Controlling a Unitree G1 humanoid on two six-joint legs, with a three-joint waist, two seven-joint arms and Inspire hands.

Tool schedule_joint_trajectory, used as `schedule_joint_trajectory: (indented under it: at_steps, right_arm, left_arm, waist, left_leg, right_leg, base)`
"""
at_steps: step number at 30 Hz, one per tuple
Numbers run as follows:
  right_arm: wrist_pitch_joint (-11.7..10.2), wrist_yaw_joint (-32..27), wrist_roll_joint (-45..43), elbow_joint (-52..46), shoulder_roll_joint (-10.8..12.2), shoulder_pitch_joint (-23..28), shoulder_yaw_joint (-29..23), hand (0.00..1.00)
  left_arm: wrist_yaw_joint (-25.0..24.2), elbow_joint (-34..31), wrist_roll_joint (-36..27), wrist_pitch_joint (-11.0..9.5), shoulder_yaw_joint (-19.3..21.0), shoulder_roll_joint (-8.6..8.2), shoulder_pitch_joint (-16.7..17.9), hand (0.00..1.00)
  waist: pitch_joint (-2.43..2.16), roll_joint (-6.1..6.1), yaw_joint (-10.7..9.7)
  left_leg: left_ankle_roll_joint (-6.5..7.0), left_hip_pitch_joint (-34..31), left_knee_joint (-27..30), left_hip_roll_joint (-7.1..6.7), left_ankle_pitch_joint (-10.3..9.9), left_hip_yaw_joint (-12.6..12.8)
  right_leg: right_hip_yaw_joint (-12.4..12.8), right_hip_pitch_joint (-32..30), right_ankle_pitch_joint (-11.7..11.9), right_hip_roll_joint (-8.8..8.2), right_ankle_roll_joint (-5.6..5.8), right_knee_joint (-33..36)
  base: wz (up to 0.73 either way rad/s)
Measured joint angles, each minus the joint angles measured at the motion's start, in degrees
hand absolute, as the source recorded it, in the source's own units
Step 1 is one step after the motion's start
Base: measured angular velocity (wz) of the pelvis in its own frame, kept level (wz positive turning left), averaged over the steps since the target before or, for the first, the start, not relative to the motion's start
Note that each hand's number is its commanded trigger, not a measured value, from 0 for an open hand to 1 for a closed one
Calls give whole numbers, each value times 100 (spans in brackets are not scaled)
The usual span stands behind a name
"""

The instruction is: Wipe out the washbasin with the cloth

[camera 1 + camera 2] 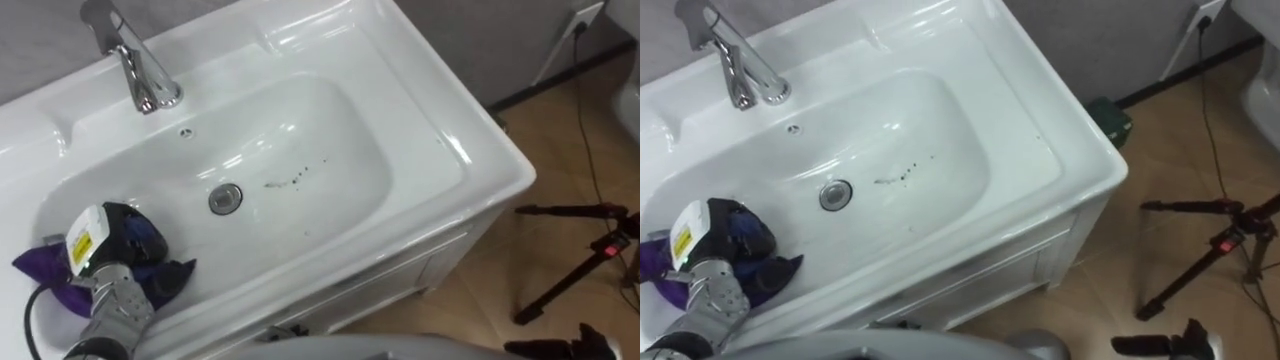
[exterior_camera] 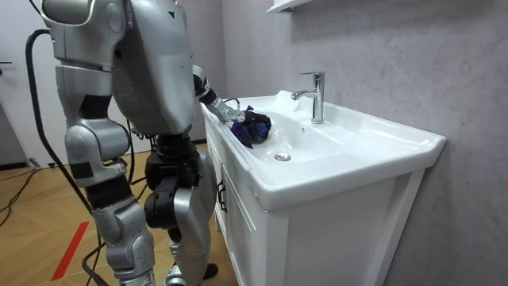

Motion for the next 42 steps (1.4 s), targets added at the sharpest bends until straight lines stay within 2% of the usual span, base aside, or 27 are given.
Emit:
schedule_joint_trajectory:
  at_steps: [6,10,16,19,21,23,25,26,28,31,33,34,36,38,42]
  right_arm:
    - [-4,19,-66,-38,-3,98,-4,0]
    - [7,29,-69,34,2,247,-2,0]
    - [18,264,-57,133,7,312,28,0]
    - [13,258,-63,144,30,303,114,0]
    - [14,255,-57,155,60,279,254,0]
    - [12,256,-77,165,82,219,403,0]
    - [12,251,-81,215,132,184,405,0]
    - [6,244,-76,216,199,136,405,0]
    - [12,220,-67,216,298,88,455,0]
    - [12,116,-71,216,420,132,551,0]
    - [13,110,-105,218,443,134,627,0]
    - [15,112,-122,218,455,132,636,0]
    - [22,103,-157,257,461,144,723,0]
    - [156,72,-200,274,454,211,963,0]
    - [271,73,-275,303,486,295,1032,0]
  left_arm:
    - [-97,-116,48,129,0,-21,8,100]
    - [-163,-183,44,211,-1,-23,34,100]
    - [-233,-184,23,371,-5,-25,41,100]
    - [-266,-242,-164,393,-13,-43,29,100]
    - [-286,-280,-308,500,-49,-79,-95,100]
    - [-372,-266,-480,664,-107,-201,-307,100]
    - [-435,-193,-687,719,-151,-309,-497,100]
    - [-467,-177,-860,734,-252,-350,-599,100]
    - [-456,-192,-1103,747,-502,-415,-712,100]
    - [-463,-312,-1207,762,-709,-658,-873,100]
    - [-493,-309,-1204,763,-828,-778,-970,100]
    - [-501,-301,-1226,770,-916,-828,-1016,100]
    - [-491,-316,-1484,833,-966,-918,-1115,100]
    - [-613,-347,-2236,900,-1161,-903,-1305,100]
    - [-801,-581,-2943,987,-1463,-992,-1515,100]
  waist:
    - [10,-2,-9]
    - [19,-32,-19]
    - [30,-84,-114]
    - [41,-102,-127]
    - [56,-123,-138]
    - [78,-156,-167]
    - [107,-205,-249]
    - [131,-254,-310]
    - [148,-344,-400]
    - [161,-416,-442]
    - [165,-422,-498]
    - [165,-422,-623]
    - [168,-426,-721]
    - [168,-423,-843]
    - [170,-417,-1064]
  left_leg:
    - [-26,38,-49,-13,7,-71]
    - [-56,128,-50,-22,-12,-31]
    - [-88,218,-43,-27,-33,-25]
    - [-88,216,-39,-23,-33,-14]
    - [-88,216,-39,-23,-33,1]
    - [-89,219,-39,-35,-34,-18]
    - [-91,223,-40,-43,-35,-24]
    - [-94,222,-38,-43,-37,-23]
    - [-96,220,-38,-44,-38,-25]
    - [-145,254,-38,-20,-72,181]
    - [-144,249,-29,-27,-73,258]
    - [-144,229,-38,-34,-73,307]
    - [-144,228,-46,-33,-74,446]
    - [-137,223,-45,-38,-78,488]
    - [-117,232,-35,-33,-91,774]
  right_leg:
    - [2,11,-26,-5,5,11]
    - [47,13,-101,-13,24,62]
    - [55,15,-194,-29,12,223]
    - [59,14,-195,-25,10,225]
    - [67,5,-195,-23,9,243]
    - [62,5,-209,-32,21,271]
    - [66,9,-216,-35,32,286]
    - [65,6,-216,-39,33,297]
    - [63,6,-215,-38,36,296]
    - [160,-4,-201,-13,58,293]
    - [242,-38,-178,-17,78,293]
    - [262,-82,-171,-24,87,308]
    - [369,-139,-156,-9,102,321]
    - [404,-159,-139,-14,119,321]
    - [543,-195,-113,-6,152,312]
  base:
    - [1]
    - [-3]
    - [0]
    - [0]
    - [2]
    - [3]
    - [9]
    - [4]
    - [0]
    - [-14]
    - [-22]
    - [-17]
    - [-21]
    - [-11]
    - [-15]
